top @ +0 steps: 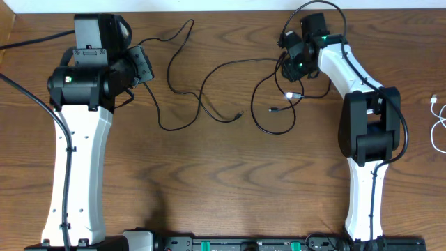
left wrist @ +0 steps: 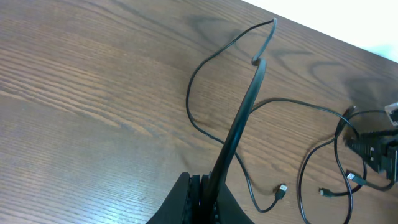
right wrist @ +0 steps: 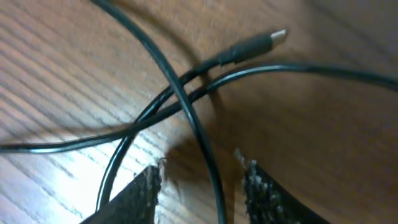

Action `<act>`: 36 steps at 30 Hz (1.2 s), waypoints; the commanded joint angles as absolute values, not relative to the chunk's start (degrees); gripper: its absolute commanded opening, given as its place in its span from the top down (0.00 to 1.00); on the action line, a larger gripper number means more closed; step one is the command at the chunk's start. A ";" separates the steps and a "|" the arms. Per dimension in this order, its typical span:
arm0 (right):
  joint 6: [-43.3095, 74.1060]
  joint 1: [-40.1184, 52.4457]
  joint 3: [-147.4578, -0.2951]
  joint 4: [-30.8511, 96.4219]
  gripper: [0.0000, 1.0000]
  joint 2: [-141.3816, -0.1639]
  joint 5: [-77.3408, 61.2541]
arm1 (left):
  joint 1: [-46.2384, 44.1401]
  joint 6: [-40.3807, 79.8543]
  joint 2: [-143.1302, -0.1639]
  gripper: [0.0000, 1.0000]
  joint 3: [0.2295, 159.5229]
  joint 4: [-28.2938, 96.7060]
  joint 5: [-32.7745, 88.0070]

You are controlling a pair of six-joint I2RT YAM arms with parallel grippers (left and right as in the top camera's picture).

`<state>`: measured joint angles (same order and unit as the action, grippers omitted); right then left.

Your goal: Untangle cables

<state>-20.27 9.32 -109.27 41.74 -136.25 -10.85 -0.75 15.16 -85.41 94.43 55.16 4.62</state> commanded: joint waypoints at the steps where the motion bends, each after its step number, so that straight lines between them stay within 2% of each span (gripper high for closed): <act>1: -20.60 8.82 -108.97 41.12 0.64 -136.84 -11.05 | -0.67 15.29 -85.76 0.92 93.86 55.27 5.13; 4: -20.18 8.82 -108.95 41.41 0.74 -138.23 -11.05 | -0.67 15.29 -85.76 0.92 93.86 55.24 5.13; 8: -16.91 8.67 -109.03 41.30 0.96 -138.28 -9.98 | -0.67 15.29 -85.76 0.92 93.86 55.27 5.15; 10: -13.37 8.38 -109.65 40.84 0.99 -137.16 -5.56 | -0.67 15.29 -85.76 0.92 93.86 55.24 5.13; 15: -9.67 8.25 -112.79 40.71 0.99 -130.10 8.08 | -0.67 15.29 -85.76 0.92 93.86 55.24 5.15; 21: -10.90 11.44 -113.40 41.58 0.99 -120.81 12.88 | -0.67 15.29 -85.76 0.92 93.86 55.24 5.13; 25: -12.16 16.05 -113.40 44.16 0.99 -117.19 9.85 | -0.67 15.29 -85.76 0.92 93.86 55.24 5.15; 29: -12.14 20.27 -113.38 46.61 0.99 -116.97 -2.37 | -0.67 15.29 -85.76 0.92 93.86 55.27 5.15; 36: -6.81 21.91 -113.34 47.77 0.97 -117.32 -20.69 | -0.69 15.79 -85.76 0.92 93.86 56.18 5.39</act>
